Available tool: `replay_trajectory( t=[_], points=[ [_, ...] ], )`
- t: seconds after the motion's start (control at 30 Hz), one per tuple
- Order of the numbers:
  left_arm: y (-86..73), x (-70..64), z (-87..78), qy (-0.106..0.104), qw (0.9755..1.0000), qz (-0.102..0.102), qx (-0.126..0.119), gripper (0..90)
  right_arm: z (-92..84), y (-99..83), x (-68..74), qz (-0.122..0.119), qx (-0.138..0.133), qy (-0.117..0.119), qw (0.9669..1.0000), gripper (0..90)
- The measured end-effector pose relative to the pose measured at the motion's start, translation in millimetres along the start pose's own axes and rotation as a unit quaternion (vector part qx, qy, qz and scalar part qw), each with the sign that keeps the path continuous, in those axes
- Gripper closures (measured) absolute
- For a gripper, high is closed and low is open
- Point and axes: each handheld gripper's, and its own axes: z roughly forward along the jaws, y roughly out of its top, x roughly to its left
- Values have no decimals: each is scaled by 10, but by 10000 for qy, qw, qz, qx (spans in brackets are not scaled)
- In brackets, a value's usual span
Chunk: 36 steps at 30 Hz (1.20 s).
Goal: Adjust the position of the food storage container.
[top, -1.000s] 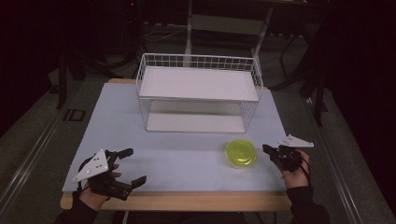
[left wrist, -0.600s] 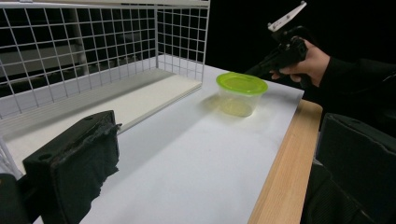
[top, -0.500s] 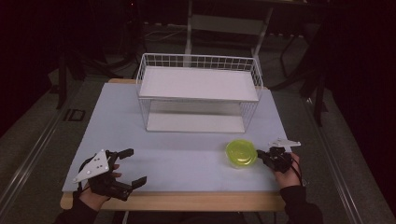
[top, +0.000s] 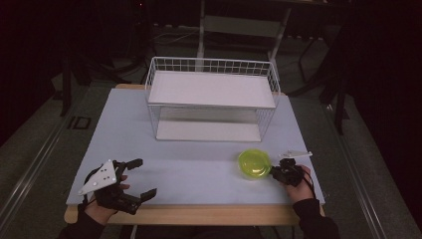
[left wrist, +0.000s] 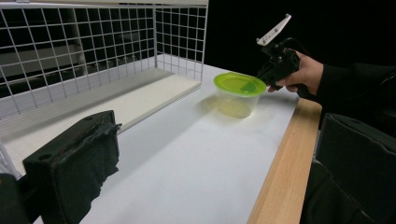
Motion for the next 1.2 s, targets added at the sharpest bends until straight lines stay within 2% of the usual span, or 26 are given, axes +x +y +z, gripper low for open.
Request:
replay_trajectory(
  t=[0.23, 0.53, 0.87, 1.0, 1.07, 1.2],
  points=[
    [0, -2, 1, 7, 10000, 8, 7, 2, 69, 50, 108, -174, 55, 120, 9998, 900],
    [1, -5, 3, 7, 10000, 16, 16, 2, 168, 120, 244, -402, 193, 163, 9989, 900],
    [1, -7, 4, 8, 10000, 24, 18, 2, 225, 186, 342, -461, 165, 316, 9983, 900],
    [2, -9, 4, 2, 10000, 26, 18, 2, 283, 235, 435, -577, 197, 365, 9975, 900],
    [1, -9, 5, -2, 10000, 19, 16, 2, 283, 235, 435, -577, 197, 365, 9975, 900],
    [2, -10, 5, -2, 10000, 33, 20, 2, 337, 288, 522, -637, 189, 481, 9966, 900]
  ],
)
